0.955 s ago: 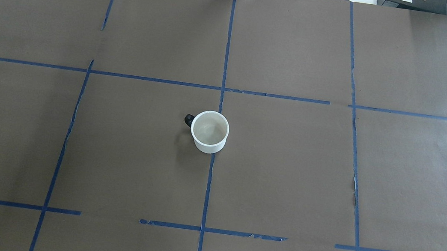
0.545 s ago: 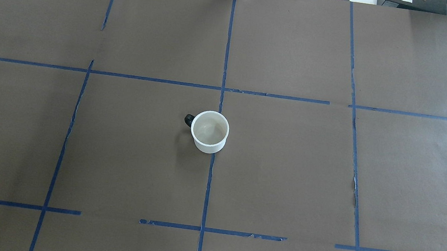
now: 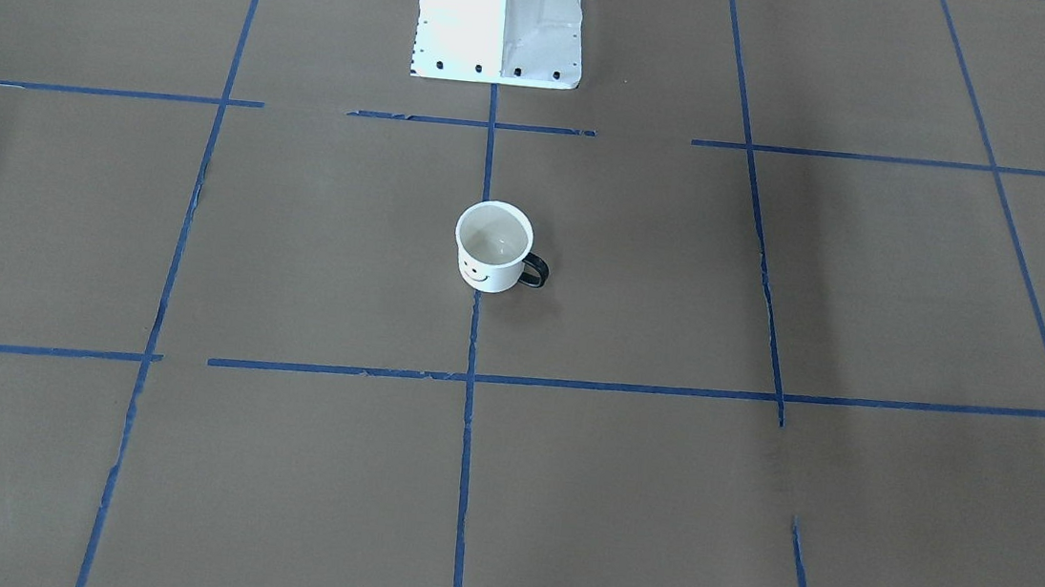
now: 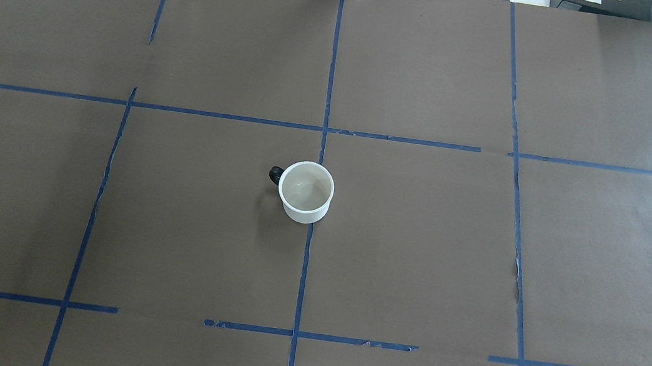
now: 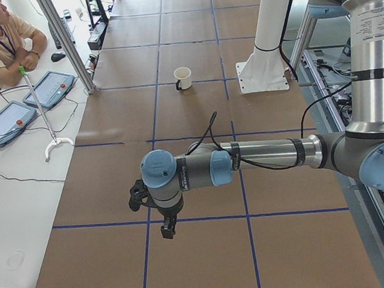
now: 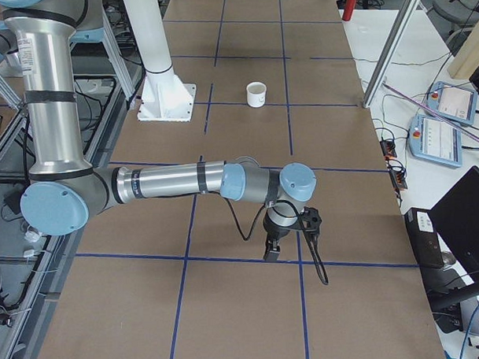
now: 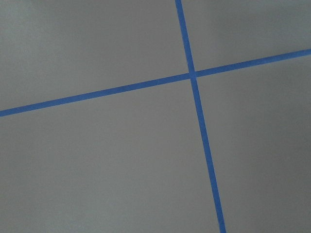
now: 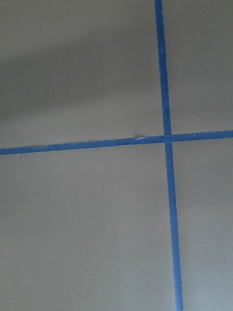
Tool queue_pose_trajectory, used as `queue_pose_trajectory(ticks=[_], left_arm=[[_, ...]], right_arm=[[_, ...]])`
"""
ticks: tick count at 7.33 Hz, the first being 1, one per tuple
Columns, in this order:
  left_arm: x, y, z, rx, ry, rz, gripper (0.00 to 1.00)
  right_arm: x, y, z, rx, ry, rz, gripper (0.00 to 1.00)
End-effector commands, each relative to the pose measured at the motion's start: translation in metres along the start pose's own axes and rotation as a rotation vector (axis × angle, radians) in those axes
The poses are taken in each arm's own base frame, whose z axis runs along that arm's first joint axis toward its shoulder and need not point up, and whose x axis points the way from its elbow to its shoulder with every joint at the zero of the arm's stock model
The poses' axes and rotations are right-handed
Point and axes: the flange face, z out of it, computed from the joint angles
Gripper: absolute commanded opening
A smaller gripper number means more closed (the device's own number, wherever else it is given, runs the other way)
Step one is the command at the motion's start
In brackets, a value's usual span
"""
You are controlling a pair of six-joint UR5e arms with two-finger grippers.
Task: Flip mug
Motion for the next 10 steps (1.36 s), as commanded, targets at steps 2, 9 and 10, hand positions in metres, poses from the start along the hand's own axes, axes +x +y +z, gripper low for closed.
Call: queue_pose_trajectory(ticks=[2,9,10], left_arm=[[0.0004,-0.0003,-0.0003,0.002,0.001,0.001,1.0],[0.0019,-0.002,-0.002,0.014,0.001,0.013,1.0],[0.0019,-0.002,-0.002,0.014,0.001,0.014,1.0]], right_arm=[[0.0,0.0,0.0,0.0,0.0,0.0,1.0],[0.0,0.0,0.0,0.0,0.0,0.0,1.0],[0.0,0.0,0.0,0.0,0.0,0.0,1.0]])
